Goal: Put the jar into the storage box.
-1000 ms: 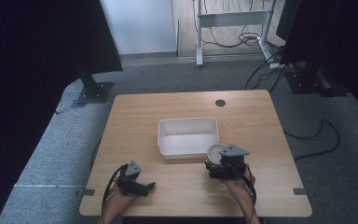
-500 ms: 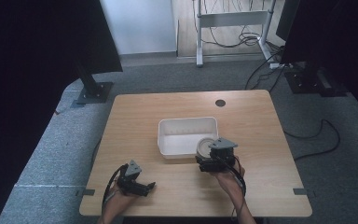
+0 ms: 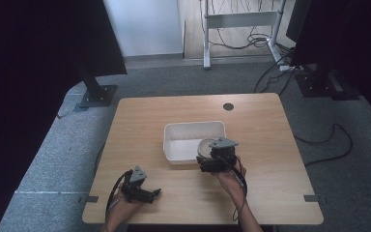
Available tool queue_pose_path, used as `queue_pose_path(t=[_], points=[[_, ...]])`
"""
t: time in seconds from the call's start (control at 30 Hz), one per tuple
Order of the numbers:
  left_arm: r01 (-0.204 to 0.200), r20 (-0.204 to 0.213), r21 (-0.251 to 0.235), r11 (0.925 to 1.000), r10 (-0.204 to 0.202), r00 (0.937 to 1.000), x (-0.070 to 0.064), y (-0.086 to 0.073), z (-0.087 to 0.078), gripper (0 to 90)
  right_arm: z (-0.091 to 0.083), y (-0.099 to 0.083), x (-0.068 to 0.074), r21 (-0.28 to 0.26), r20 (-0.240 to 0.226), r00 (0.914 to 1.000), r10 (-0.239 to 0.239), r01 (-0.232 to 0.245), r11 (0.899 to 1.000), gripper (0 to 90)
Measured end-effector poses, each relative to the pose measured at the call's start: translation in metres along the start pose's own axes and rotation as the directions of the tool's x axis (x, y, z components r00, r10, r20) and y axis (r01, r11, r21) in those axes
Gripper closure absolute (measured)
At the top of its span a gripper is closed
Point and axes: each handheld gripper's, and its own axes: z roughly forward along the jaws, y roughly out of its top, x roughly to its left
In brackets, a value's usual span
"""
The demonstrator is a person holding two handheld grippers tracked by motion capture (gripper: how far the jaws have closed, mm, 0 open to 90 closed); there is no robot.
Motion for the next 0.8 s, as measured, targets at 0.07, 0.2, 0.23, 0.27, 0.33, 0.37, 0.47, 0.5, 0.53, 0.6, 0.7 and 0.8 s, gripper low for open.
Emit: queue_pose_path(t=[0.07, 0.2, 0.23, 0.27, 0.33, 0.37, 0.47, 0.5, 0.53, 0.6, 0.7, 0.8], points=[[0.000, 0.000, 0.000, 1.0000, 0.000, 1.0000, 0.000, 0.000, 0.000, 0.0, 0.002, 0.002, 0.000, -0.001, 0.001, 1.0000, -0.001, 0.001, 1.000, 8.9], [-0.001, 0.000, 0.000, 1.0000, 0.001, 1.0000, 0.000, 0.000, 0.000, 0.0, 0.006, 0.004, 0.001, -0.001, 0.000, 1.0000, -0.003, 0.003, 1.000, 8.9], [-0.001, 0.001, 0.000, 1.0000, 0.001, 1.0000, 0.000, 0.000, 0.000, 0.0, 0.007, 0.005, 0.002, -0.001, -0.001, 1.0000, -0.005, 0.005, 1.000, 8.9], [-0.002, 0.001, 0.000, 1.0000, 0.002, 1.0000, 0.000, 0.000, 0.000, 0.0, 0.009, 0.006, 0.003, -0.001, -0.002, 1.0000, -0.007, 0.007, 1.000, 8.9], [-0.002, 0.001, 0.000, 1.0000, 0.002, 1.0000, 0.000, 0.000, 0.000, 0.0, 0.013, 0.009, 0.005, -0.003, -0.005, 0.9999, -0.012, 0.012, 1.000, 8.9], [-0.002, 0.001, 0.000, 1.0000, 0.002, 1.0000, 0.000, 0.000, 0.000, 0.0, 0.013, 0.009, 0.005, -0.003, -0.005, 0.9999, -0.012, 0.012, 1.000, 8.9], [-0.002, 0.002, 0.000, 1.0000, 0.002, 1.0000, 0.000, 0.000, 0.000, 0.0, 0.018, 0.012, 0.007, 0.000, -0.007, 0.9997, -0.021, 0.021, 1.000, 8.9], [-0.002, 0.002, 0.000, 1.0000, 0.002, 1.0000, 0.000, 0.000, 0.000, 0.0, 0.022, 0.015, 0.009, 0.000, -0.009, 0.9996, -0.025, 0.025, 1.000, 8.9], [-0.002, 0.002, 0.000, 1.0000, 0.002, 1.0000, 0.000, 0.000, 0.000, 0.0, 0.022, 0.015, 0.009, 0.000, -0.009, 0.9996, -0.025, 0.025, 1.000, 8.9], [-0.002, 0.002, 0.000, 1.0000, 0.002, 1.0000, 0.000, 0.000, 0.000, 0.0, 0.027, 0.018, 0.011, -0.002, -0.012, 0.9994, -0.031, 0.031, 1.000, 8.9], [-0.002, 0.002, 0.000, 1.0000, 0.002, 1.0000, 0.000, 0.000, 0.000, 0.0, 0.031, 0.020, 0.013, -0.002, -0.015, 0.9994, -0.033, 0.033, 0.999, 8.9], [-0.002, 0.002, 0.000, 1.0000, 0.002, 1.0000, 0.000, 0.000, 0.000, 0.0, 0.038, 0.023, 0.015, 0.000, -0.013, 0.9992, -0.039, 0.039, 0.999, 8.9]])
